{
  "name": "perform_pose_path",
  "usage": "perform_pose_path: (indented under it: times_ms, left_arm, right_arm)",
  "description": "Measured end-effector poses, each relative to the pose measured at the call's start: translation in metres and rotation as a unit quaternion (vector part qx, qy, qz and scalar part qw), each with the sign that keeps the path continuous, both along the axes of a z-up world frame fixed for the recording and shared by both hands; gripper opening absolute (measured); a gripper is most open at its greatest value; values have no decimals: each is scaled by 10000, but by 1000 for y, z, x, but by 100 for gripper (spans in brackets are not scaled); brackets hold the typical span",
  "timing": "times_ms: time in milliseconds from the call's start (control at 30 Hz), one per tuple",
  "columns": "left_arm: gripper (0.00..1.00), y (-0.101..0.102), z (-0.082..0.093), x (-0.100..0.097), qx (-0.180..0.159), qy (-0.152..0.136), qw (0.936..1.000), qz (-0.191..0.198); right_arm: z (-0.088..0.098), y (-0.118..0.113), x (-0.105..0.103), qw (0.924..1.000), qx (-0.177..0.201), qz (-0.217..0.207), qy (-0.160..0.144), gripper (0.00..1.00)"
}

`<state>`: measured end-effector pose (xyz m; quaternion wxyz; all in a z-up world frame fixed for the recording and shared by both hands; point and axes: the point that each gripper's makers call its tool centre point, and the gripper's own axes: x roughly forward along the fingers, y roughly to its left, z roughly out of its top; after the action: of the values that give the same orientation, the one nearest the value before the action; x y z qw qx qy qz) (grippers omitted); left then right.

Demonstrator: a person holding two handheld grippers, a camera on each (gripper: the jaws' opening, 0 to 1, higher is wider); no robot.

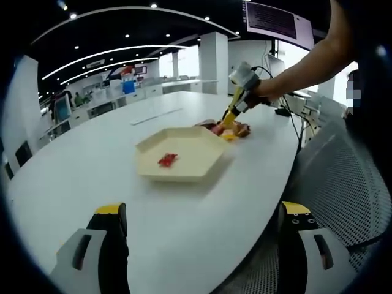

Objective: Place the target food into the container with the food tongs after gripping and lifting it, then release it inside without dropping or visibly crushing the food.

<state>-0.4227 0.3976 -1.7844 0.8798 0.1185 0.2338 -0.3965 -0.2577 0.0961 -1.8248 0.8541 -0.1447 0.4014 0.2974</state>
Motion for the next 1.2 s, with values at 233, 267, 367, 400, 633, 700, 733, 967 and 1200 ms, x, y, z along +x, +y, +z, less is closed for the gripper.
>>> perform_pose_path:
  times_ms: [233,267,367,400,633,700,733,967,1200]
  left_arm:
    - [100,0,1,0,-10,-19,10000,15]
    - [100,0,1,1,-14,-22,10000,17]
    - [100,0,2,0,-38,-17,10000,19]
    - [100,0,2,1,-40,-21,10000,19]
    - [100,0,3,1,-76,-37,10000,10]
    - [100,0,3,1,-78,-31,10000,11]
    - [100,0,3,1,-81,-35,10000,10]
    - [100,0,4,1,-92,-55,9999,35]
    - [100,1,3,1,-97,-46,9999,52]
  right_arm:
    - [4,-1,-2,10000,-8,12,8,22]
    - [5,-1,-2,10000,9,6,14,22]
    - [9,-1,-3,10000,23,27,-8,23]
    - [10,-1,-3,10000,30,38,-12,23]
    - [21,-1,0,9999,39,74,-62,23]
    - [24,0,0,9999,34,87,-83,23]
    - [25,-1,1,9999,33,92,-86,23]
    - [39,0,4,9999,28,119,-91,23]
    - [50,-8,11,9997,-58,173,-149,23]
